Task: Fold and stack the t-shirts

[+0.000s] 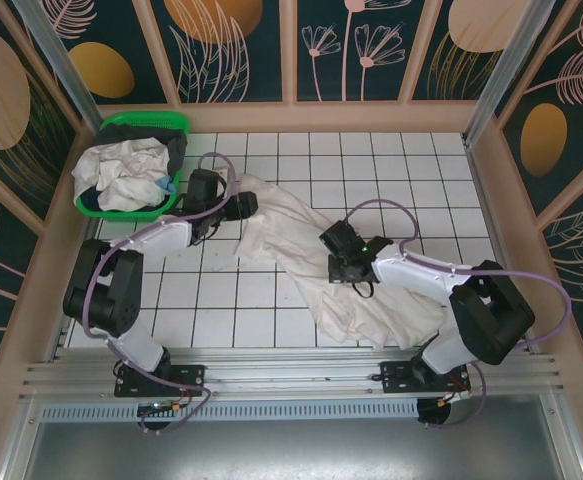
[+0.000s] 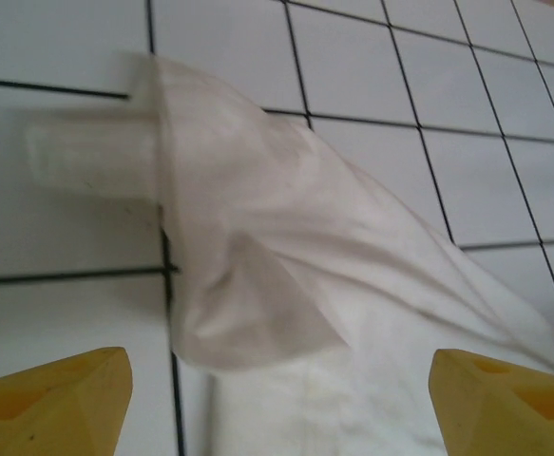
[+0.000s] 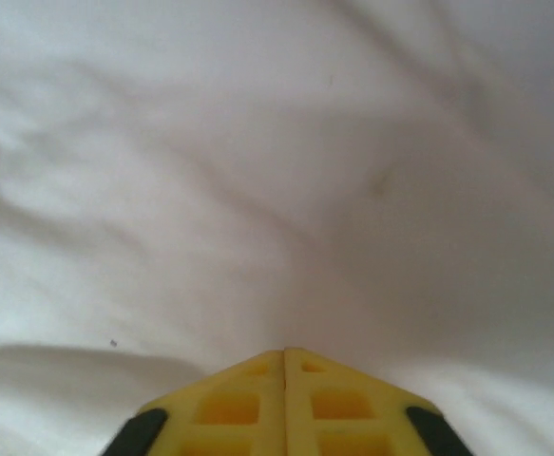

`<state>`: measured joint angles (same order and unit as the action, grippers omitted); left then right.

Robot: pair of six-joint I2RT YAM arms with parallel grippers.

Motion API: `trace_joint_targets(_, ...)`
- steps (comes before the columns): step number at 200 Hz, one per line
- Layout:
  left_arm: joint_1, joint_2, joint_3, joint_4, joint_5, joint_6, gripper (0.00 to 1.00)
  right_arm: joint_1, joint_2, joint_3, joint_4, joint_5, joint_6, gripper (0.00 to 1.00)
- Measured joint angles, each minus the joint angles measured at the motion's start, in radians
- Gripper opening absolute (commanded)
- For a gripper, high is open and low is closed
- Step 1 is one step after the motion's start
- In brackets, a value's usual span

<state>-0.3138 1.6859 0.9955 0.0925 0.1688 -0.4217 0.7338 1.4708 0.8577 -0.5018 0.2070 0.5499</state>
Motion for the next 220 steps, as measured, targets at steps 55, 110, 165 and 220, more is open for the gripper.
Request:
trace_joint_targets(55,0.024,-0.023,-0.063,0.032,0.042,0.002,0.73,-0.081,-0.077,0.191,-0.03,0.003,-0.07,0.42)
trace_joint_targets(110,0.013,0.116,-0.058,0.079,0.159,-0.03,0.61,0.064,-0.062,-0.002,-0.029,-0.082,-0.023,0.59)
trace_joint_targets(165,-0.04,-0.127,-0.207,0.075,0.125,-0.024,0.72,0.066,-0.006,-0.035,-0.056,-0.096,-0.013,0.41)
trace_joint_targets(220,-0.245,-0.401,-0.399,0.087,0.061,-0.101,0.75,0.064,0.055,-0.029,-0.064,-0.069,-0.029,0.0)
